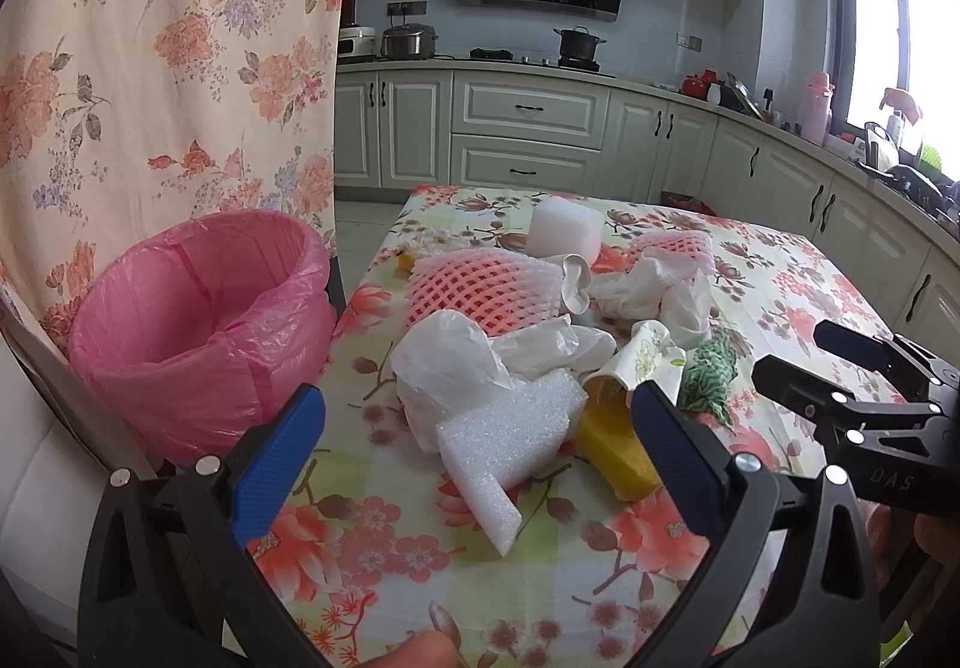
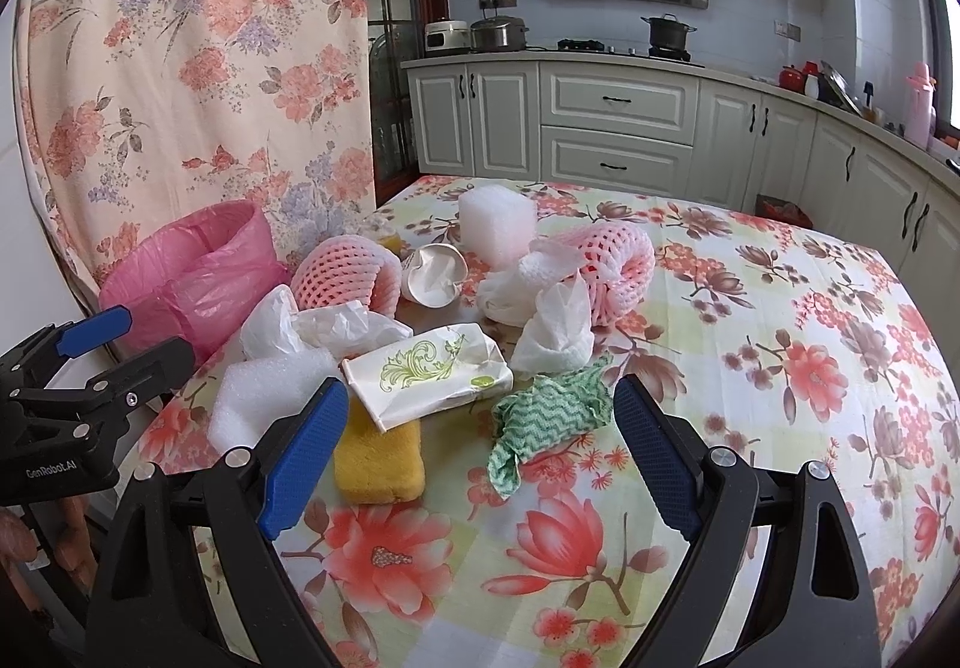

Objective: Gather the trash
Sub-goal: 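Grasp the green-white cloth with the right tool while the left tool grasps the white foam sheet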

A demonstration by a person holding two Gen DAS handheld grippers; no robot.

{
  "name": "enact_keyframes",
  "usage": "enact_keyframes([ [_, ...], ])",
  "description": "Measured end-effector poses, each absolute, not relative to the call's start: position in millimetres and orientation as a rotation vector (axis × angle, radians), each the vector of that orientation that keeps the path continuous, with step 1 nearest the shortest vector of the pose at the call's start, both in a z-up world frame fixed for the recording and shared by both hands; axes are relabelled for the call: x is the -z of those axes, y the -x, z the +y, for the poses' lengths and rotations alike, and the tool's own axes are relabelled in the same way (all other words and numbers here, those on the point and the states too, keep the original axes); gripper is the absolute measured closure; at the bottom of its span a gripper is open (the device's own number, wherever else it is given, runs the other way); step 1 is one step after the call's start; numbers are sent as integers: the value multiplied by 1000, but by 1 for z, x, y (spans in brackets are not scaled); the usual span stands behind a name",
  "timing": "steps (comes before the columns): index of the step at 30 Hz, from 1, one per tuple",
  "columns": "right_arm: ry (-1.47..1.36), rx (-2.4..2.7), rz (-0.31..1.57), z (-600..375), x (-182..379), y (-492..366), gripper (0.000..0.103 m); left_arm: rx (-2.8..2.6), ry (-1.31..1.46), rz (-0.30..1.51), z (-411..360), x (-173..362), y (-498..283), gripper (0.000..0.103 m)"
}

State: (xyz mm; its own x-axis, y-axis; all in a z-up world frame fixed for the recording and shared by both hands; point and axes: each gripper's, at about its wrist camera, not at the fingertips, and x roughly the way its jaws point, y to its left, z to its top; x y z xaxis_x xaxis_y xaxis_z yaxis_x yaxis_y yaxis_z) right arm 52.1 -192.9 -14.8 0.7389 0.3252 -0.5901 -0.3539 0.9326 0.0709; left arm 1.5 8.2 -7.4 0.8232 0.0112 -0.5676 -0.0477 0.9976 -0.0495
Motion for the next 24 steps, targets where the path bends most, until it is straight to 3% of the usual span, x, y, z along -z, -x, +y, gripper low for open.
enact_keyframes([
  [24,68,-340,904,-201,73,-122,19,16,125,775,21,66,-46,5],
])
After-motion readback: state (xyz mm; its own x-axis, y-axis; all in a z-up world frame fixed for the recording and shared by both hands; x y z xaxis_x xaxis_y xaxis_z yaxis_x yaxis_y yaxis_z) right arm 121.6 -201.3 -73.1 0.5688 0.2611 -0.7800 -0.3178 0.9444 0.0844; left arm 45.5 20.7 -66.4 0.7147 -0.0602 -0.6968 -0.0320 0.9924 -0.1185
